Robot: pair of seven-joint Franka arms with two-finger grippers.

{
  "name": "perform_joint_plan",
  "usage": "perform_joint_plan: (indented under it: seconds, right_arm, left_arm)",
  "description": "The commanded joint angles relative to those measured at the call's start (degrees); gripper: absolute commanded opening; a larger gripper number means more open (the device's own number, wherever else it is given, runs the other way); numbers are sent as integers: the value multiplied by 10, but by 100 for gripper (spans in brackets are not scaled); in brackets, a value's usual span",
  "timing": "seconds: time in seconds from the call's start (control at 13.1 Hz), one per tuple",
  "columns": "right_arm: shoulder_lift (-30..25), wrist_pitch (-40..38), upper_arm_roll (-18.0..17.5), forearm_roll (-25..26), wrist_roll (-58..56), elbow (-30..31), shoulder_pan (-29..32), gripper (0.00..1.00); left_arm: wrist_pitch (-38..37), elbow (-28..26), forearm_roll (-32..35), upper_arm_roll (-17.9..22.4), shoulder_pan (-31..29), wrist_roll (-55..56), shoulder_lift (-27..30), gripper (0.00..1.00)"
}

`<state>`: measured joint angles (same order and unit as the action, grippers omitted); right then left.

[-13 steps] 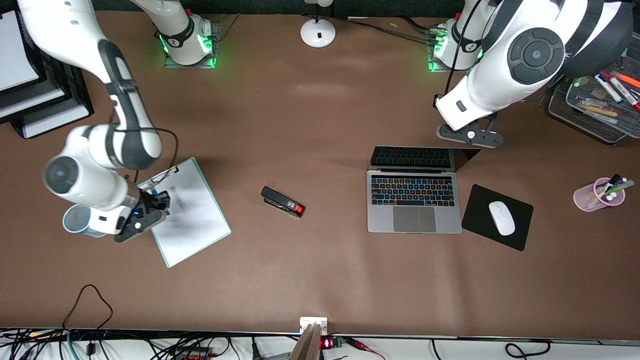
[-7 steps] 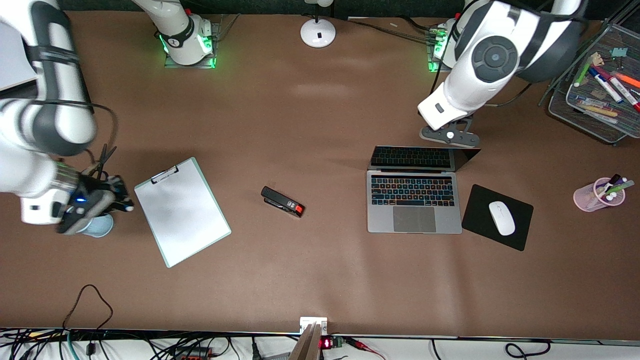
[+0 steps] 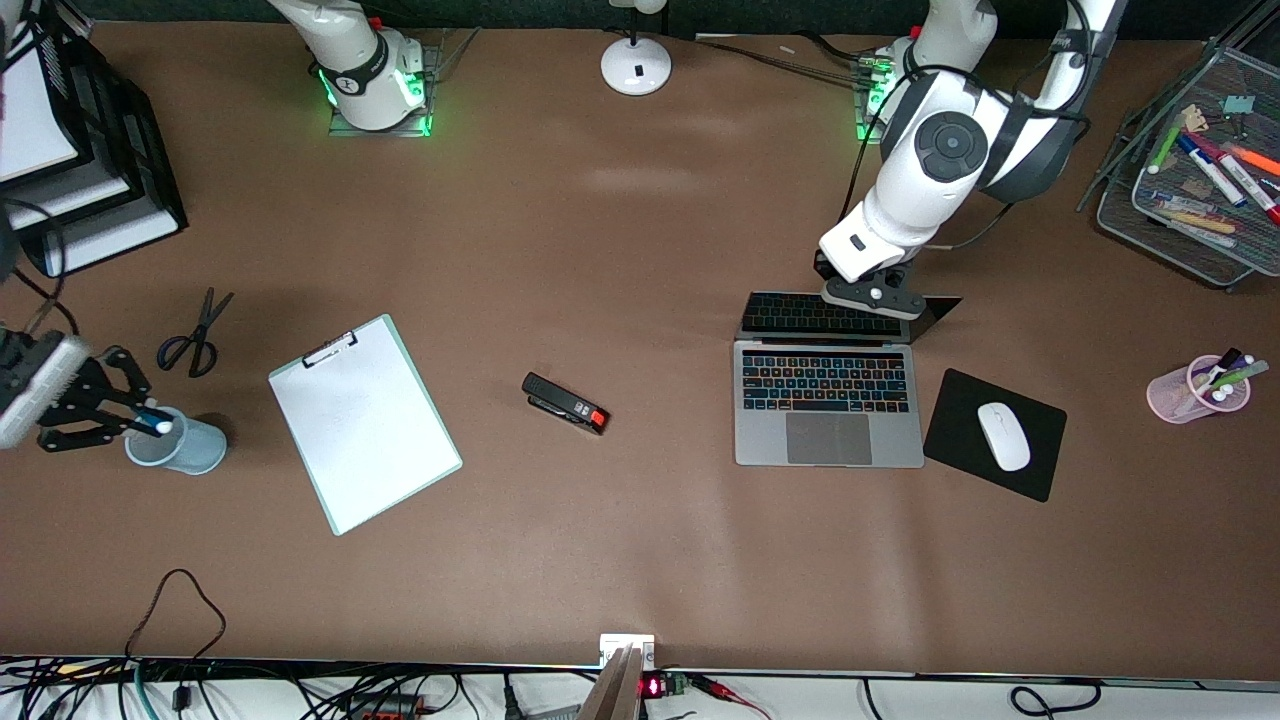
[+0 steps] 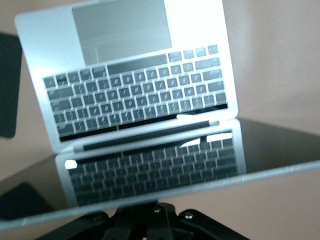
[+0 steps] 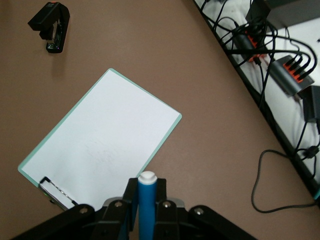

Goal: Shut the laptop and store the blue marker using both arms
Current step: 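Carry the marker to the cup while the left gripper reaches the lid, then drop the marker into the cup while the left gripper pushes the lid down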

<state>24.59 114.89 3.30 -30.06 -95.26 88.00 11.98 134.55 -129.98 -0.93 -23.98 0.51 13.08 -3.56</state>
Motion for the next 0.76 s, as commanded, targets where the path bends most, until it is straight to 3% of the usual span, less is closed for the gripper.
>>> perform_joint_plan:
  seconds: [0.0, 0.38, 0.69]
  right_arm:
    - [22, -12, -6, -64, -108, -14, 36, 0]
    - [74, -19, -6, -172, -250, -14, 71, 0]
    - [103, -42, -6, -204, -293, -14, 89, 0]
  left_arm:
    - [65, 7, 32, -1, -10, -10, -18, 0]
    - [146, 48, 80, 1, -36, -11, -85, 0]
    - [159, 127, 125, 6, -46, -11, -166, 0]
